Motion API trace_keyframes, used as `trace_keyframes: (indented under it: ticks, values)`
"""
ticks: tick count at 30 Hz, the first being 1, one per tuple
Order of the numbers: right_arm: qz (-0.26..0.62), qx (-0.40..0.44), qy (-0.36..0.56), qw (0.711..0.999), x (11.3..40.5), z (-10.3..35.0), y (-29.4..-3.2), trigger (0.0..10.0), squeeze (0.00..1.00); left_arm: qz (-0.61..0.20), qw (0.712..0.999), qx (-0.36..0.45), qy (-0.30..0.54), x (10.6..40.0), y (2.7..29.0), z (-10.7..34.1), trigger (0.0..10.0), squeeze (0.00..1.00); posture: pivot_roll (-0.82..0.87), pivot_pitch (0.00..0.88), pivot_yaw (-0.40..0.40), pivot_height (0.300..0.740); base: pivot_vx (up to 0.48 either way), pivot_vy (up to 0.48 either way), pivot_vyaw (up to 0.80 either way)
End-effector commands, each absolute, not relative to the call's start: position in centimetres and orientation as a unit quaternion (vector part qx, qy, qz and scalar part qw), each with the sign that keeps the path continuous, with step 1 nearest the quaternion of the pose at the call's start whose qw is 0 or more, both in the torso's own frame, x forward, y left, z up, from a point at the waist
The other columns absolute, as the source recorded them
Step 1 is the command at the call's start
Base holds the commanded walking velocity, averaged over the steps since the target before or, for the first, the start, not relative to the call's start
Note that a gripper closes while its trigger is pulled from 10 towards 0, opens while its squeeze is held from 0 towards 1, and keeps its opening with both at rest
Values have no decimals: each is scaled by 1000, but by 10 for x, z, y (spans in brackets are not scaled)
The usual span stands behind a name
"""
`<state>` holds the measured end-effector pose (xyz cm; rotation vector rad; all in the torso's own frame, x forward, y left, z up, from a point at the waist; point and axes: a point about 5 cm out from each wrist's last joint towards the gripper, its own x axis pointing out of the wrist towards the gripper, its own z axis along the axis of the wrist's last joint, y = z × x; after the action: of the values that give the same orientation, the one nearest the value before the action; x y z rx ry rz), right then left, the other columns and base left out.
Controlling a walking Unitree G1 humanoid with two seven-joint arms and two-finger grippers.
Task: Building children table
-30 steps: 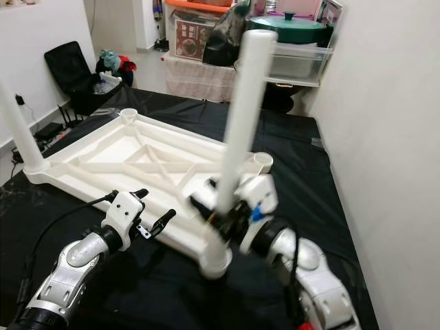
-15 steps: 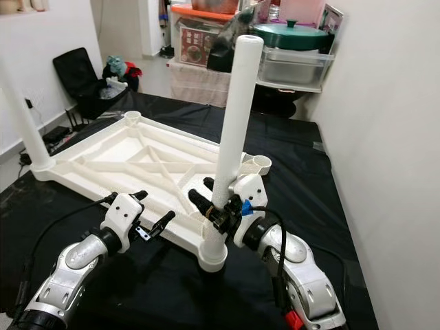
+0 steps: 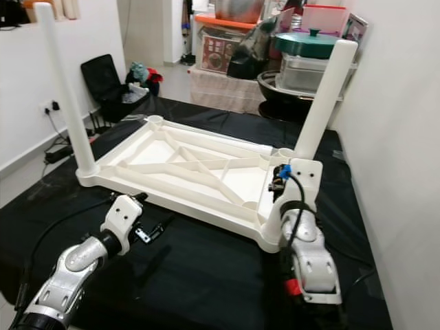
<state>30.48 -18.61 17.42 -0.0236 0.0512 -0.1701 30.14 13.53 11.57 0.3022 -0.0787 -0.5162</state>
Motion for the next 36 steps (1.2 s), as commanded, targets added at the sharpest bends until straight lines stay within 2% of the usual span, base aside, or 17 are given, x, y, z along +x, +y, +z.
trace_keyframes:
  ticks: [1, 4, 5, 8, 9, 13, 14, 15, 18, 21, 22, 25, 26, 35, 36]
  values:
    - [-5, -30, 114, 993, 300, 138, -162, 10000, 0, -260, 953, 149, -38, 304, 134, 117, 10000, 0, 34, 0, -89, 740, 0, 0, 0]
    - [2, -26, 105, 994, 301, 143, -163, 10000, 0, -261, 953, 149, -39, 305, 133, 118, 10000, 0, 33, 0, -91, 740, 0, 0, 0]
    - [3, -22, 100, 995, 303, 145, -168, 10000, 1000, -261, 953, 148, -40, 306, 132, 118, 10000, 0, 35, 0, -94, 740, 0, 0, 0]
    - [-6, -16, 89, 996, 308, 151, -175, 10000, 1000, -260, 953, 148, -40, 307, 132, 119, 10000, 0, 41, 0, -98, 740, 0, 0, 0]
    - [21, 14, 44, 999, 310, 168, -174, 10000, 0, -259, 954, 148, -39, 306, 133, 119, 10000, 0, 44, 0, -97, 740, 0, 0, 0]
    - [41, 20, 22, 999, 310, 176, -173, 10000, 0, -258, 954, 148, -39, 306, 134, 119, 10000, 0, 46, 0, -98, 740, 0, 0, 0]
    - [85, 23, 4, 996, 308, 182, -169, 10000, 0, -257, 954, 150, -37, 306, 136, 118, 10000, 0, 51, 0, -102, 740, 0, 0, 0]
    - [85, 23, 4, 996, 308, 182, -169, 10000, 0, -257, 954, 150, -37, 306, 136, 118, 10000, 0, 51, 0, -102, 740, 0, 0, 0]
    - [246, 26, -60, 967, 287, 199, -151, 10000, 0, -255, 954, 152, -36, 306, 136, 117, 10000, 0, 46, 0, -95, 740, 0, 0, 0]
    - [296, 31, -77, 952, 279, 203, -146, 10000, 0, -256, 954, 153, -37, 306, 134, 117, 10000, 0, 43, 0, -90, 740, 0, 0, 0]
    - [325, 36, -82, 941, 272, 203, -143, 4745, 0, -257, 953, 153, -38, 306, 132, 116, 10000, 0, 42, 0, -91, 740, 0, 0, 0]
    - [356, 41, -85, 930, 266, 203, -141, 4745, 0, -259, 953, 153, -40, 306, 130, 116, 10000, 0, 42, 0, -91, 740, 0, 0, 0]
    - [356, 48, -84, 929, 266, 202, -141, 0, 0, -261, 952, 152, -40, 306, 129, 116, 10000, 0, 38, 0, -90, 740, 0, 0, 0]
    - [304, 49, -73, 949, 277, 191, -151, 0, 0, -269, 949, 155, -42, 306, 129, 116, 10000, 0, 40, 0, -80, 740, 0, 0, 0]
    - [272, 34, -53, 960, 282, 185, -155, 0, 0, -270, 949, 155, -43, 305, 129, 116, 10000, 0, 40, 0, -77, 740, 0, 0, 0]
